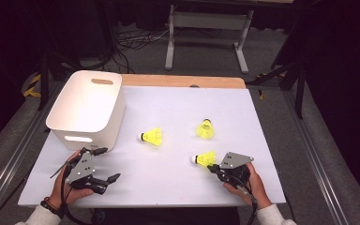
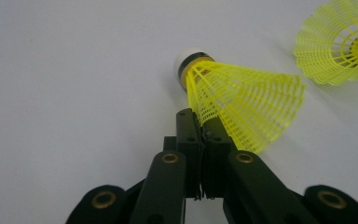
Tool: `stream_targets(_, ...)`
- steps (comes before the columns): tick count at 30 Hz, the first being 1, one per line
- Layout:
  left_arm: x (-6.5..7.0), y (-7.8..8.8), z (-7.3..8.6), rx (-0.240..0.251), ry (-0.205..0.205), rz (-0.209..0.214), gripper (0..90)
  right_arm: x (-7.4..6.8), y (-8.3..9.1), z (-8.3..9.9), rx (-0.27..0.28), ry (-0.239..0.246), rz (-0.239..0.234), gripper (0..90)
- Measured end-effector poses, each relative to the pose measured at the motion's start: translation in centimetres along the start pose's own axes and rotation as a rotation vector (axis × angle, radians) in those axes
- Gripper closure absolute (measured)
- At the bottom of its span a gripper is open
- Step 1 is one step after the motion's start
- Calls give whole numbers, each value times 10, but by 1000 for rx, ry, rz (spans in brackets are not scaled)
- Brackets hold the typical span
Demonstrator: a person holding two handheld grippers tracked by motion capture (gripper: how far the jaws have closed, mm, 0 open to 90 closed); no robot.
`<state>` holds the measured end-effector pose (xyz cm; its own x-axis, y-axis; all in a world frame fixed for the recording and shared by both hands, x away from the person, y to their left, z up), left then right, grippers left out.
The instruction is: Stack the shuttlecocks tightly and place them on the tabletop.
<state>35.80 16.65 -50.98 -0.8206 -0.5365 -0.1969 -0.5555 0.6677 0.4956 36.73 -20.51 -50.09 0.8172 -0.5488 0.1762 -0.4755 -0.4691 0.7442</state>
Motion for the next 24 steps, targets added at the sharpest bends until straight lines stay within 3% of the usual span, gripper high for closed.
stream_targets(24, 0, 0, 0, 5, 3, 2, 63, 3, 12, -8, 69, 16, 52, 900)
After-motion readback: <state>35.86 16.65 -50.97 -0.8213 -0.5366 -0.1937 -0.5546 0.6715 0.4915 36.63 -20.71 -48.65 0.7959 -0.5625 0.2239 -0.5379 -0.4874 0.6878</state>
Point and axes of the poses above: each handheld gripper's, and its own axes: y roughly backward along the jaws, z roughly out of its underside, x roughly to its right, the point moved 8 cm from there along -y, roughly forward along the jaws, and after that the axes turned 6 degrees about -x, right-handed, at the moved point
